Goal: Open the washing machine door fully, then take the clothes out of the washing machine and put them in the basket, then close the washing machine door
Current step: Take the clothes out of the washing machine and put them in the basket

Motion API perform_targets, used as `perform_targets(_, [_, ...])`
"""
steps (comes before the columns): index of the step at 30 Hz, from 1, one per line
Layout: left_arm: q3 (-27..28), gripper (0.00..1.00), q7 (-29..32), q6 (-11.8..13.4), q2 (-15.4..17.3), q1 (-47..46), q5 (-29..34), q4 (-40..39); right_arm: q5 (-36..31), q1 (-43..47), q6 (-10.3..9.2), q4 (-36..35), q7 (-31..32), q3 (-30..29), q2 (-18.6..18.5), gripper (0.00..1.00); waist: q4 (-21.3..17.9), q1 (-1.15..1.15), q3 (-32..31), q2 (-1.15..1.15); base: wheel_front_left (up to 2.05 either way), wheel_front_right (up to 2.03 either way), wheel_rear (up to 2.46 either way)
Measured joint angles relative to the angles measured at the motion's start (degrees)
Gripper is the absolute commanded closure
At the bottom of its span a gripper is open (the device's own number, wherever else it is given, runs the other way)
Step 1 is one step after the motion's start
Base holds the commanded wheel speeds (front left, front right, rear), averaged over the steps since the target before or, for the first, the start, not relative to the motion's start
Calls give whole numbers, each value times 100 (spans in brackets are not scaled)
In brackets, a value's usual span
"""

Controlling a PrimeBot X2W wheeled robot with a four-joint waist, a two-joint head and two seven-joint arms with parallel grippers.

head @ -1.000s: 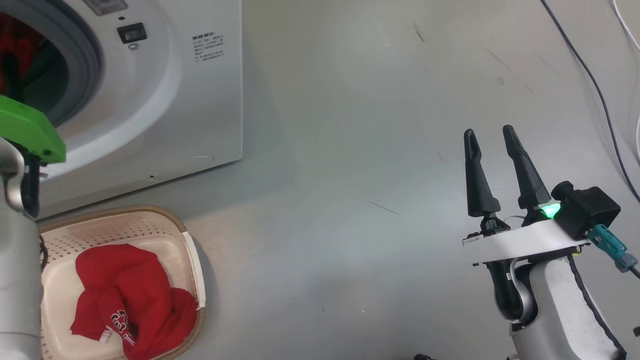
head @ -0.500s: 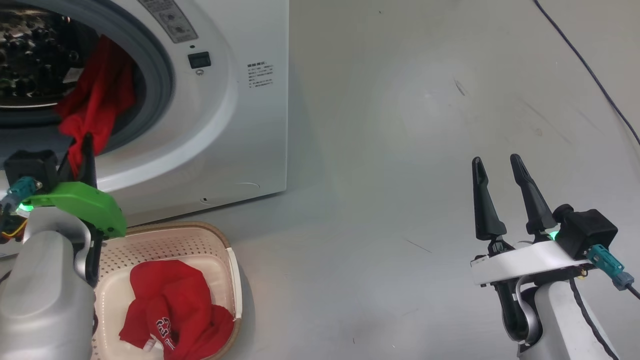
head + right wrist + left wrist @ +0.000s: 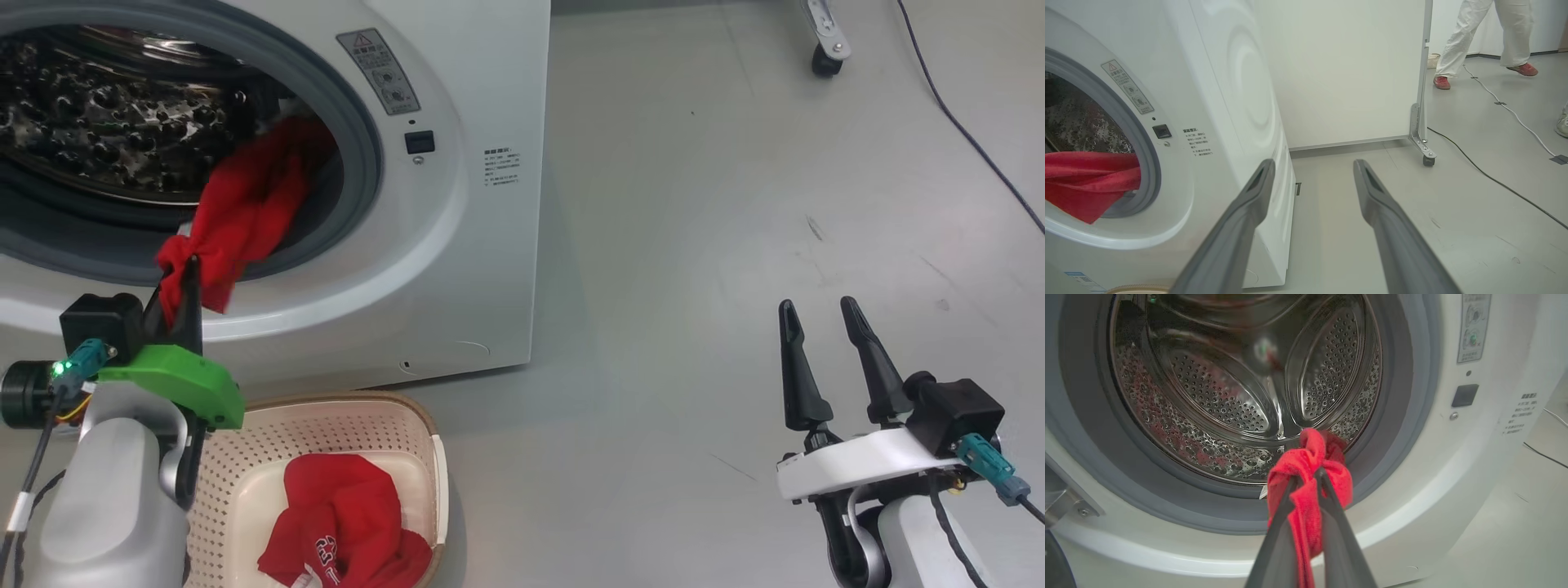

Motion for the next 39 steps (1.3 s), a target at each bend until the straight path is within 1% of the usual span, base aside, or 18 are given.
perform_targets(6, [-53, 100, -1, -15, -14, 150, 56, -495, -4, 119, 0, -8, 0, -30, 2, 0, 202, 0, -216, 0, 0, 0, 0])
perform_targets(12, [208, 100, -1, -15, -55, 267, 49, -1469, -5, 140, 1, -52, 0, -37, 3, 0, 328, 0, -328, 0, 0, 0, 0])
perform_targets(13, [208, 100, -1, -15, -55, 267, 49, -1469, -5, 140, 1, -52, 0, -37, 3, 0, 328, 0, -328, 0, 0, 0, 0])
perform_targets(14, [321, 100, -1, -15, -124, 276, 16, -1879, -5, 140, 1, -68, 0, -48, 3, 0, 349, 0, -341, 0, 0, 0, 0])
perform_targets(17, [365, 100, -18, -15, -190, 279, -7, -2353, -5, 141, 1, -82, 0, -71, 3, 0, 373, 0, -352, 0, 0, 0, 0])
perform_targets(31, [524, 100, -46, -15, -265, 570, 66, -3750, -21, 211, 2, -118, 0, -75, 5, 0, 404, 0, -374, 0, 0, 0, 0])
perform_targets(35, [519, 100, -51, -16, -293, 811, 74, -3811, -21, 238, 3, -118, 0, -75, 7, 0, 407, 0, -379, 0, 0, 0, 0])
perform_targets(39, [403, 100, -51, -16, -301, 1207, 103, -3556, -21, 238, 3, -120, 0, -73, 7, 0, 410, 0, -376, 0, 0, 0, 0])
